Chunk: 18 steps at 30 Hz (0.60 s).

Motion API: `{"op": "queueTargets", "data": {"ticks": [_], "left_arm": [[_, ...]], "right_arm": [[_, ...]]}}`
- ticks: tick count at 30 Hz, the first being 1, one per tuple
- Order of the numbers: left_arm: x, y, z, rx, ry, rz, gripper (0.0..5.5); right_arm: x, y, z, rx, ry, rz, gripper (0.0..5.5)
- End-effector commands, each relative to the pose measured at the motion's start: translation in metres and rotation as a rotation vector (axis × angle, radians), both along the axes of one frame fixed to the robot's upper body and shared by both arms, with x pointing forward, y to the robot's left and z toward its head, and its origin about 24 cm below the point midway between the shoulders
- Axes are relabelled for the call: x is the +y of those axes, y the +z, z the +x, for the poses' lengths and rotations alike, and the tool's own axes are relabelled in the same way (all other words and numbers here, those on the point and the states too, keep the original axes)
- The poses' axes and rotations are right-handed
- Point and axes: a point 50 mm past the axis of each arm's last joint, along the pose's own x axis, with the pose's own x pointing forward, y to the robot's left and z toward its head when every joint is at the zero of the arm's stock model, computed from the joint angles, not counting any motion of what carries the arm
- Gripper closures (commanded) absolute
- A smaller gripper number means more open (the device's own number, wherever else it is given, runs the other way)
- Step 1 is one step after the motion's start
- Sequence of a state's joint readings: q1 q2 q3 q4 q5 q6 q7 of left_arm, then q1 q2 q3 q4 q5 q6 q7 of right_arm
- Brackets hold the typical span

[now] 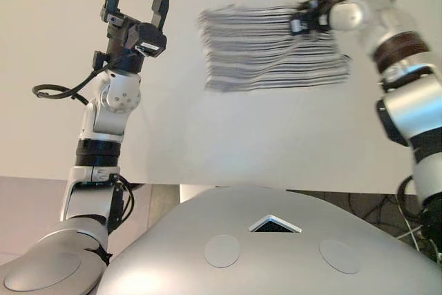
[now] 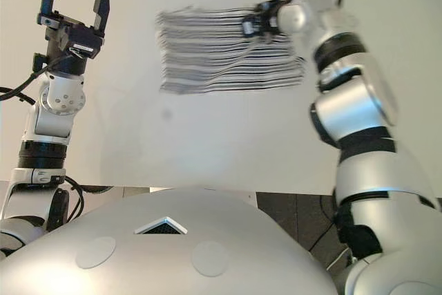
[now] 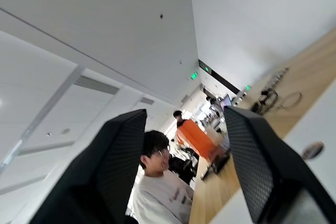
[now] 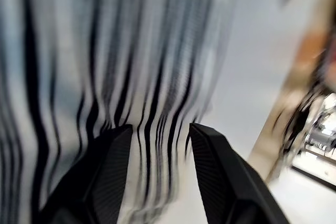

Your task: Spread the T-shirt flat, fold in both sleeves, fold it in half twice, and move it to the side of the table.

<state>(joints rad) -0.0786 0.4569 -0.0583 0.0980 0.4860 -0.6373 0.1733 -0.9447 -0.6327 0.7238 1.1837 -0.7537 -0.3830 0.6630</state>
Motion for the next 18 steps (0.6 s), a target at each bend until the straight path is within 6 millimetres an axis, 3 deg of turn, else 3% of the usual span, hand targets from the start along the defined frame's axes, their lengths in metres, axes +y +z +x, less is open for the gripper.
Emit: {"op": "queueTargets", "data": {"ticks": [1,3,8,12,15,18], "left_arm": [[0.001,-0.005,0.006,0.031,0.026,0.031,2.8],[0.0,-0.004,0.011,0.03,0.032,0.031,2.8],[-0.005,-0.003,0.017,0.03,0.041,0.048,2.8],[-0.009,-0.005,0.019,0.038,0.032,0.06,2.8],[-0.017,-0.012,0.018,0.075,-0.028,0.116,2.8],[-0.025,-0.033,0.012,0.177,-0.143,0.235,2.8]], "right_arm": [[-0.05,0.006,-0.027,0.179,-0.093,-0.089,3.44],[-0.042,0.013,-0.035,0.228,-0.049,-0.044,3.44],[0.02,0.008,-0.072,0.395,0.115,0.134,3.44],[0.058,0.002,-0.084,0.412,0.178,0.265,3.44],[0.067,0.0,-0.085,0.373,0.176,0.305,3.44],[0.058,-0.002,-0.091,0.352,0.151,0.312,3.44]]}}
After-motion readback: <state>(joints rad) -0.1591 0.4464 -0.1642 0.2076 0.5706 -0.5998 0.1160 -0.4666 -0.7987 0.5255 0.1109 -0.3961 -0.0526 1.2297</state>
